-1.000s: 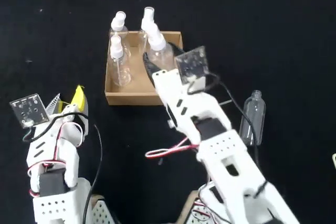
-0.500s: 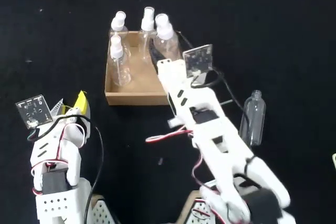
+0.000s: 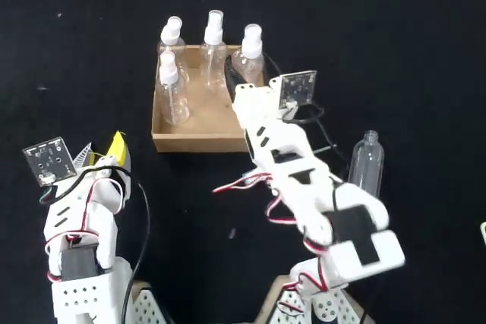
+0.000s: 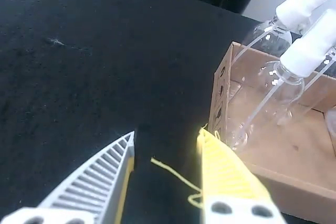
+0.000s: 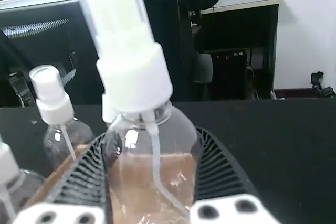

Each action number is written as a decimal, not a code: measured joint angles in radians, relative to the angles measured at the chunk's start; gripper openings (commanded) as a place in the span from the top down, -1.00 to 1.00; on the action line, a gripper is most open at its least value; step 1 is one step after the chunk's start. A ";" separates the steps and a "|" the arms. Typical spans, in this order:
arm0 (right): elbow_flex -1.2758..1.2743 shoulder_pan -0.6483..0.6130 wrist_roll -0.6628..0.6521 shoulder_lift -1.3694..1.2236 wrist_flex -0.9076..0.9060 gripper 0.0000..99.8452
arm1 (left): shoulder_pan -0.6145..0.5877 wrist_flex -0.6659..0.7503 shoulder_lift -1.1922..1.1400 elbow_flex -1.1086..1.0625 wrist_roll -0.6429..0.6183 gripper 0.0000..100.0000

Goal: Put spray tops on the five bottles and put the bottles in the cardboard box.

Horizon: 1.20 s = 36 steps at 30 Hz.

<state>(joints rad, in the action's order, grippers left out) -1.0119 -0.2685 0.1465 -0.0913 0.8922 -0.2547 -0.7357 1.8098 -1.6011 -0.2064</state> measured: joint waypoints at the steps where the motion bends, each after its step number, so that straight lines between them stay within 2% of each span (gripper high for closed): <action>1: 0.014 0.000 0.000 -0.025 0.003 0.98 | 0.000 0.000 0.000 0.000 0.000 0.65; 6: 0.087 0.008 0.000 -0.114 0.015 0.98 | 0.000 0.000 0.000 0.000 0.000 0.65; 16: 0.098 0.051 0.000 -0.135 0.017 0.98 | 0.000 0.000 0.000 0.000 0.000 0.65; 23: 0.192 0.054 -0.020 -0.265 0.017 0.98 | 0.000 0.000 0.000 0.000 0.000 0.65; 32: 0.258 0.052 -0.101 -0.419 0.178 0.98 | 0.000 0.000 0.000 0.000 0.000 0.65; 36: 0.281 0.052 -0.109 -0.446 0.193 0.98 | 0.000 0.000 0.000 0.000 0.000 0.65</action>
<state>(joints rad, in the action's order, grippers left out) -0.7311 -0.2163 0.0376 -0.5378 1.0856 -0.2547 -0.7357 1.8098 -1.6011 -0.2064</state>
